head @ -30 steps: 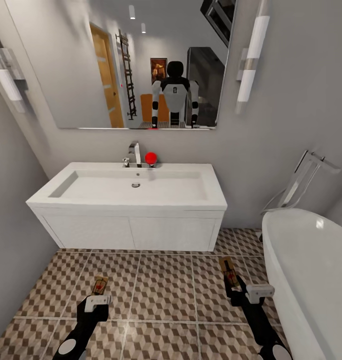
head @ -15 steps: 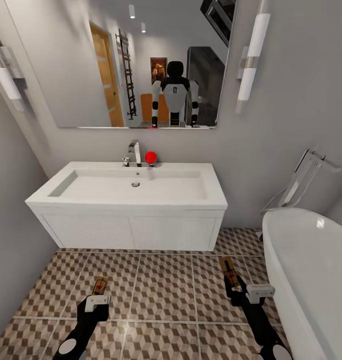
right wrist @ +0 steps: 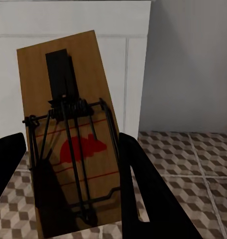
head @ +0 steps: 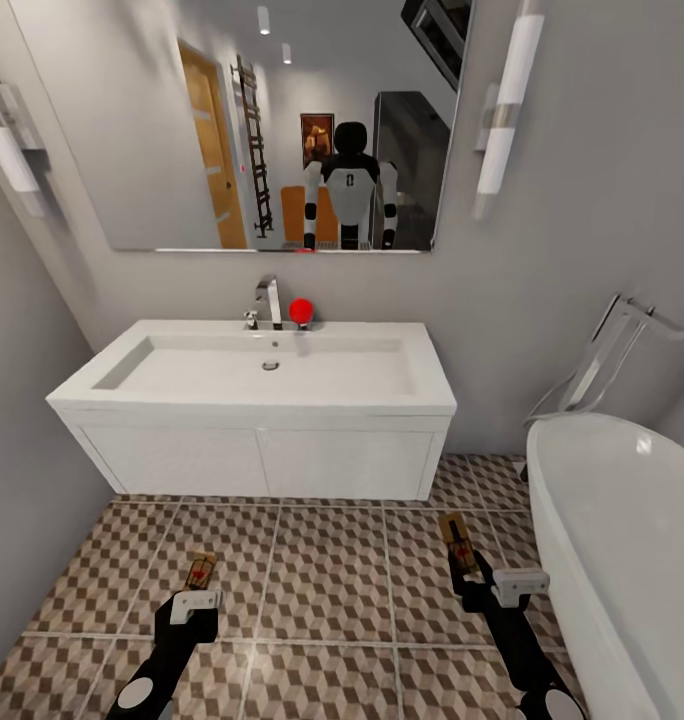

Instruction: Take the four mousetraps from the cabinet in the bathroom and place them on the bathroom floor. Make sure all four end up on the same floor surface, and ensure that at least two of them are either under or directly next to the same bathroom sink.

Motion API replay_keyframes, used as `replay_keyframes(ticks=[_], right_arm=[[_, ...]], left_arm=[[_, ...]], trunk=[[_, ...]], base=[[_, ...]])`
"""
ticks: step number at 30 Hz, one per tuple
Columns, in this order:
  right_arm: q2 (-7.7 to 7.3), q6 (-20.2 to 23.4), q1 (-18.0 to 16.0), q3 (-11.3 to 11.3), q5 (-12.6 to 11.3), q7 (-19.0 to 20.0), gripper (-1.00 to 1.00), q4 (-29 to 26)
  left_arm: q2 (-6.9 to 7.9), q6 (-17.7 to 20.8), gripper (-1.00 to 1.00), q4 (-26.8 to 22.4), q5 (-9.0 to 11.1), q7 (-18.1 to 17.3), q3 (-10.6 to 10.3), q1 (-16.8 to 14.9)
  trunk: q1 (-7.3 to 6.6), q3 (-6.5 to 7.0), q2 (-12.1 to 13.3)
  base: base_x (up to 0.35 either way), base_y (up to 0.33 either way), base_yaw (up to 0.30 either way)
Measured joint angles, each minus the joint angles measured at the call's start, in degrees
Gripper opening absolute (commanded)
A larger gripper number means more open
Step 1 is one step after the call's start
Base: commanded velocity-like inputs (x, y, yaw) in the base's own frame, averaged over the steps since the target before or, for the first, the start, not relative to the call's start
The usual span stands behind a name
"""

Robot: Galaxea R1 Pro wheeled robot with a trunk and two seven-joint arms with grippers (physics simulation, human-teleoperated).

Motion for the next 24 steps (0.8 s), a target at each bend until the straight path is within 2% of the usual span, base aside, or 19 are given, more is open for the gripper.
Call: replay_keyframes(ticks=[14,24], right_arm=[[0.1,0.1,0.0,0.0,0.0,-0.2,-1.0,0.0],[0.11,0.2,0.0,0.0,0.1,-0.3,-1.0,0.0]], left_arm=[[0.0,0.0,-1.0,0.0,0.0,0.0,0.0,0.0],[-0.02,0.0,-1.0,0.0,0.0,0.0,0.0,0.0]], trunk=[[3.08,-2.59,-5.6],[5.27,-5.17,-9.6]], base=[[0.0,0.0,0.0],[0.0,0.0,0.0]])
